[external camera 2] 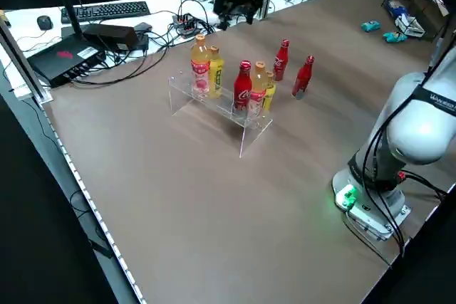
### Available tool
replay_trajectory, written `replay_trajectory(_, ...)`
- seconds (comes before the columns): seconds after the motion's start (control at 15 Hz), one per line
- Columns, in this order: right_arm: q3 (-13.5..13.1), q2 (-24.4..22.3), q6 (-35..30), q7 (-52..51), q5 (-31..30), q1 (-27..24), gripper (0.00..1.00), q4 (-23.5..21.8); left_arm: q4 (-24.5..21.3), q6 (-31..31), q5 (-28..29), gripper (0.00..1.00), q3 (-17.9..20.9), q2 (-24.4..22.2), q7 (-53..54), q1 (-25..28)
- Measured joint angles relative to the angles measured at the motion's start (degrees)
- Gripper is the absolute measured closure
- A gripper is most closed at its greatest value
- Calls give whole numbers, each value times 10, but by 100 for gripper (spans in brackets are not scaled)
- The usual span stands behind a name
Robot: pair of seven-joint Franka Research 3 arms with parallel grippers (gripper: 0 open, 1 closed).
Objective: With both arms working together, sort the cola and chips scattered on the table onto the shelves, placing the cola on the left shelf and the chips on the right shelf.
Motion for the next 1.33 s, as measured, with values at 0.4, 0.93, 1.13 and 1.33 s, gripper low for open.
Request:
replay_trajectory(0.4, -5, 18, 6, -5, 0, -21, 88, -6, 27, 42, -12, 0, -136, 94, -216, -75)
replay_trajectory(0.93, -5, 26, 18, -5, 0, -26, 80, -25, 28, 216, 59, 1, -136, 244, -355, -175)
replay_trajectory(1.13, -5, 26, 18, -5, 0, -26, 70, -25, 29, 229, 128, 3, -136, 284, -425, -199)
replay_trajectory(1.33, -5, 26, 18, -5, 0, -26, 68, -25, 27, 221, 137, 11, -136, 294, -438, -198)
